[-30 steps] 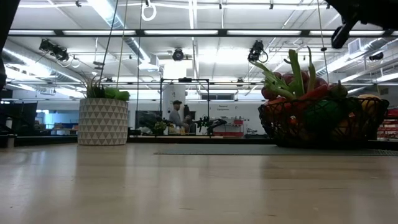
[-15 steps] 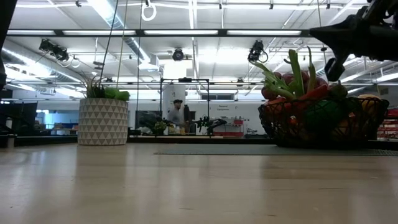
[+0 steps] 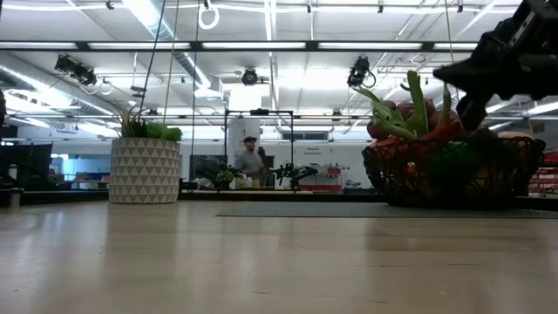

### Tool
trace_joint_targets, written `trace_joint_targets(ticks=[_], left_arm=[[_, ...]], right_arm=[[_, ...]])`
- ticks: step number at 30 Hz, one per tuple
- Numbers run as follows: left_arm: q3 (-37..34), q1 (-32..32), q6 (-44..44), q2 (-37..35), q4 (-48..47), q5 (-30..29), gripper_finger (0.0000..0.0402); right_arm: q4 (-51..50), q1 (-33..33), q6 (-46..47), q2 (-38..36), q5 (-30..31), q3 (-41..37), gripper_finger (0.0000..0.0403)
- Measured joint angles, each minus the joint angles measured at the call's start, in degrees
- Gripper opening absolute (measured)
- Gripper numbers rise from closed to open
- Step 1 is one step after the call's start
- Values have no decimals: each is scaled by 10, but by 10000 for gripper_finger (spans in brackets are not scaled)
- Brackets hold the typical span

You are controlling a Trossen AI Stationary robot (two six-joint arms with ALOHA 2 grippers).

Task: Build produce basket
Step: Return to Home Position

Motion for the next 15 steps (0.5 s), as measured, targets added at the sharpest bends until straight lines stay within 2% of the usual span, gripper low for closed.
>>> trace_joint_targets(ticks=[3, 6, 10, 15], left_arm=[[-106, -1, -53, -36, 115, 3, 1], [-171, 20, -76, -85, 184, -16, 1], [-212, 48, -54, -148, 182, -80, 1], [-255, 67, -27, -204, 156, -92, 2]], right_arm=[[50, 6, 0, 0, 1, 0, 9], [95, 19, 0, 0, 1, 0, 9], [92, 44, 5, 3, -7, 0, 9], [96, 75, -1, 13, -7, 0, 9]])
